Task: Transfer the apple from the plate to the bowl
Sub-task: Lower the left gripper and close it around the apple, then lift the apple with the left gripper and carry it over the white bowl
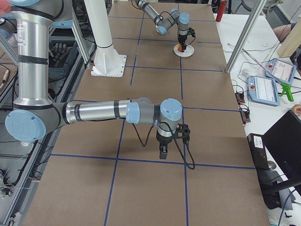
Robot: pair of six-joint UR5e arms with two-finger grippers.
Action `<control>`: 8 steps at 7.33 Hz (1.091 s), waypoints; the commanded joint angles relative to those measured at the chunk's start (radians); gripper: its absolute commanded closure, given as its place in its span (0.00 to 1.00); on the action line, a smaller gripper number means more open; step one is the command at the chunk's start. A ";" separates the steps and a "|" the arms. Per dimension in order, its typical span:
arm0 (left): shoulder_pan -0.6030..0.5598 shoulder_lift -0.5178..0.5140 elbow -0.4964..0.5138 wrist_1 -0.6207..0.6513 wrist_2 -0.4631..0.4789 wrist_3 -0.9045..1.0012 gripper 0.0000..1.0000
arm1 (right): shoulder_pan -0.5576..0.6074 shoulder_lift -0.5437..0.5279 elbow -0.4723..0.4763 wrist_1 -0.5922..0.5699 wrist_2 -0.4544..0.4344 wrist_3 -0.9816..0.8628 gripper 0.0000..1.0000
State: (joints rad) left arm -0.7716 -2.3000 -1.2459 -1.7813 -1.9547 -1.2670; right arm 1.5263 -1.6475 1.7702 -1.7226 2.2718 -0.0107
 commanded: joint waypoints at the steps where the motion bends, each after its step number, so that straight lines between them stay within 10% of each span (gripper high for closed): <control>1: -0.059 0.004 -0.134 0.107 -0.013 0.009 1.00 | 0.000 0.000 0.000 0.000 0.000 0.000 0.00; 4: -0.113 0.447 -0.687 0.171 -0.052 0.189 1.00 | 0.000 0.000 0.000 0.000 0.000 0.000 0.00; 8: -0.115 0.828 -0.689 -0.133 -0.053 0.311 1.00 | 0.000 0.000 -0.001 0.000 0.000 -0.002 0.00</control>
State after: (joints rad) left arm -0.8865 -1.5708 -1.9896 -1.7612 -2.0077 -0.9641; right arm 1.5263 -1.6475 1.7697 -1.7227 2.2718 -0.0110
